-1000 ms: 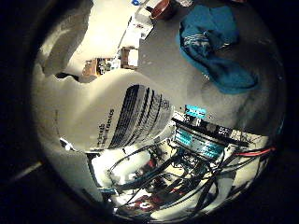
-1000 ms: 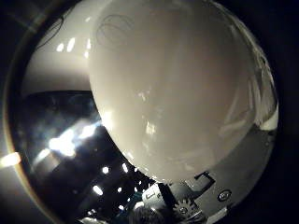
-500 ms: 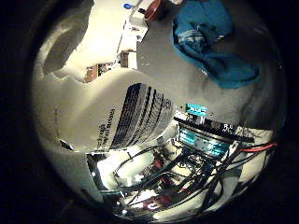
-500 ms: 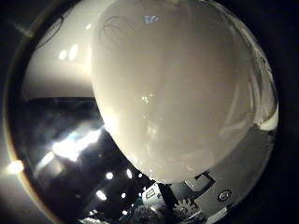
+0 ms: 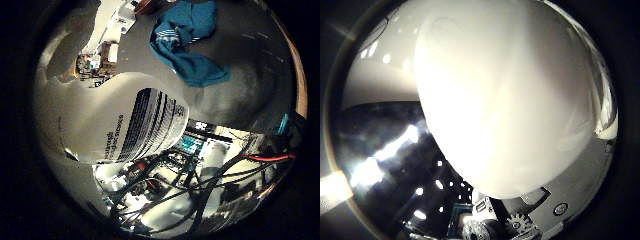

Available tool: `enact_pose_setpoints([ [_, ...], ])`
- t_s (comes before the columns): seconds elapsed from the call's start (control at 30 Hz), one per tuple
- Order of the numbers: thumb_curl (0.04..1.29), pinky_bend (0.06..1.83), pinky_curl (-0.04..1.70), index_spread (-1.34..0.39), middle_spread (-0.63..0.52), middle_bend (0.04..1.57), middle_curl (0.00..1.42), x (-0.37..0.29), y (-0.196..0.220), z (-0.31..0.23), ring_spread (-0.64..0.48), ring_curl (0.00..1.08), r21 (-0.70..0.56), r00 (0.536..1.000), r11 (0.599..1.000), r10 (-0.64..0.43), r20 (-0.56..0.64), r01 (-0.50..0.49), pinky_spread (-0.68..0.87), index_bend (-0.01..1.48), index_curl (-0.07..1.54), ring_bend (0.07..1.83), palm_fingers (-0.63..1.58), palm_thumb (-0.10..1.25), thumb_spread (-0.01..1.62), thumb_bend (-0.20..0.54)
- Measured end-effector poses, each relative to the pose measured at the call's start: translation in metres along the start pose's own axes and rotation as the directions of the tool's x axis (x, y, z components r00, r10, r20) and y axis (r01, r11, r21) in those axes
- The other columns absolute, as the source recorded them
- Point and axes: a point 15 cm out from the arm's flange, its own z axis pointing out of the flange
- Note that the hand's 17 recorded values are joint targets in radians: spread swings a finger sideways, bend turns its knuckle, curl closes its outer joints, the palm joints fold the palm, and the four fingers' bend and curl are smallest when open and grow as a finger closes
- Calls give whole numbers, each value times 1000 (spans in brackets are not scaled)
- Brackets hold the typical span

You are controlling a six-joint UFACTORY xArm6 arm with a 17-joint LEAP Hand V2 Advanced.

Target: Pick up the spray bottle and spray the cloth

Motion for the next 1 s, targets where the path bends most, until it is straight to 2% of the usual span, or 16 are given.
enact_pose_setpoints([
  [0.23, 569, 988, 1294, -171, -97, 1338, 582, 25, -12, -19, -154, 562, 40, 978, 999, 10, -207, -2, -223, 1208, 625, 1446, 1223, 977, 1188, -12],
  [0.37, 571, 994, 1298, -171, -98, 1337, 583, 46, -31, -27, -154, 561, 99, 939, 995, 22, -344, 13, -224, 1209, 624, 1447, 1223, 972, 1184, -12],
  [0.57, 576, 994, 1299, -171, -98, 1337, 584, 71, -54, -26, -154, 559, 150, 881, 988, 38, -472, 38, -225, 1210, 623, 1449, 1222, 974, 1173, -12],
  [1.0, 574, 995, 1300, -171, -98, 1337, 586, 108, -66, 25, -155, 560, 131, 846, 991, 35, -532, 41, -225, 1212, 621, 1449, 1222, 980, 1160, -12],
])
